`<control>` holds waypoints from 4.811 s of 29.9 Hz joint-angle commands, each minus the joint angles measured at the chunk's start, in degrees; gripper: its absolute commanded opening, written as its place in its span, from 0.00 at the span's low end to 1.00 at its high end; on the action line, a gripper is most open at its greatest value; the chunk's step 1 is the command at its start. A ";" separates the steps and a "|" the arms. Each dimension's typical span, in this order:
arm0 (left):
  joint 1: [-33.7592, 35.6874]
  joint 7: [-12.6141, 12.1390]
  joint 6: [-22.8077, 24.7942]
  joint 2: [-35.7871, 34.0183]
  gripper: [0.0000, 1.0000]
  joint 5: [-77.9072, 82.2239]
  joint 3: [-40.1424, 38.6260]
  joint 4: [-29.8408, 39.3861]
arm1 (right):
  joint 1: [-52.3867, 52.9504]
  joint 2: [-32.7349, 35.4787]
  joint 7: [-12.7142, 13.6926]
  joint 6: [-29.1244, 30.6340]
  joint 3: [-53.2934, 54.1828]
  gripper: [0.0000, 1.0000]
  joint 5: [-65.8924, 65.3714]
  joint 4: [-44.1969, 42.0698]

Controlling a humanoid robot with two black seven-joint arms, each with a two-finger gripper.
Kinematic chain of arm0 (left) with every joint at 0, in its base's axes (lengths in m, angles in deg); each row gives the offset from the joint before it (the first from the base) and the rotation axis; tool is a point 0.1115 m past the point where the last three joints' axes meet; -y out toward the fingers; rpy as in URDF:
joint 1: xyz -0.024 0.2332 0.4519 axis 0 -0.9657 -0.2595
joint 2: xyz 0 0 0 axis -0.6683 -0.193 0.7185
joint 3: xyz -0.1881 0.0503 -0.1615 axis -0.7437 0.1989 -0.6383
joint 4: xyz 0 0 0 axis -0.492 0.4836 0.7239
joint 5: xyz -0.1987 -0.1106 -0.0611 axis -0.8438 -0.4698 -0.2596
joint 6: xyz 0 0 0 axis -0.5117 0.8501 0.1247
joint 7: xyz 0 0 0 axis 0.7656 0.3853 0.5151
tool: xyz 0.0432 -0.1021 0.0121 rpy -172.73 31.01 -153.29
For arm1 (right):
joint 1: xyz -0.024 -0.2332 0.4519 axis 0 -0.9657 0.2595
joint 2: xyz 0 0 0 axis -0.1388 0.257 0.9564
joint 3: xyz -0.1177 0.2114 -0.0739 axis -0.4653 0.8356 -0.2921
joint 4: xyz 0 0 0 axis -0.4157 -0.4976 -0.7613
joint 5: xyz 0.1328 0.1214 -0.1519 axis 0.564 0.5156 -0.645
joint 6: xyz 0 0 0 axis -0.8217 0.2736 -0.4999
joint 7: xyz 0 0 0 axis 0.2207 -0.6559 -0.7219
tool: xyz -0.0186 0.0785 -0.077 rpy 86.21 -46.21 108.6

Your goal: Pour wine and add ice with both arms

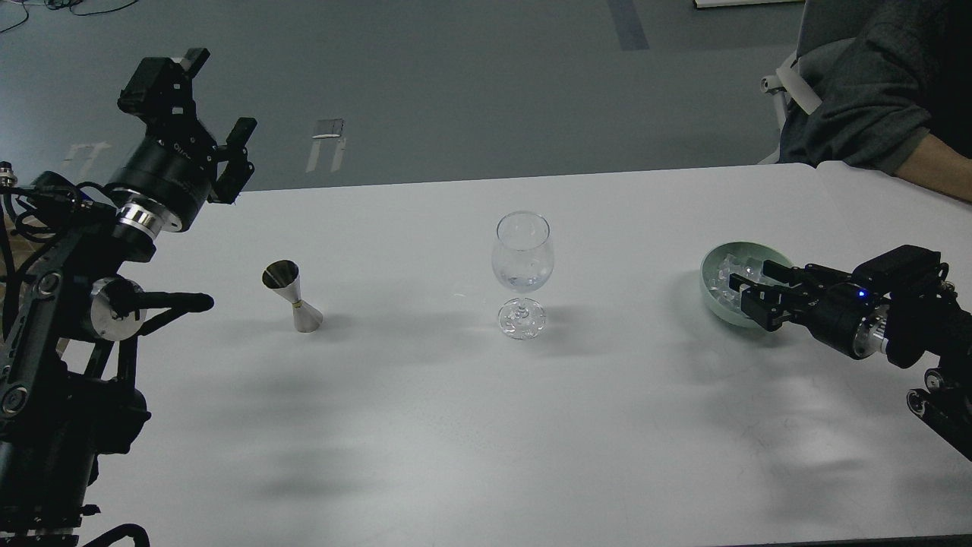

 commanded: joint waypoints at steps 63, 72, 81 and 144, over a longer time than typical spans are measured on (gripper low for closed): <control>0.69 -0.07 -0.25 0.71 0.98 0.09 1.49 0.44 | 37.28 15.95 0.70 20.66 -6.80 0.00 12.74 30.99; 0.95 -0.15 -0.26 0.88 0.98 0.09 1.58 0.44 | 51.38 2.50 0.61 21.97 -22.55 0.00 13.72 22.20; 0.77 -0.15 -0.61 1.23 0.98 0.00 2.37 0.44 | 54.55 -5.95 0.26 27.33 -34.34 0.00 15.65 20.70; 0.77 0.02 -0.61 0.97 0.98 -0.18 2.28 0.35 | 59.74 -12.37 -1.76 33.41 -43.75 0.46 20.66 13.32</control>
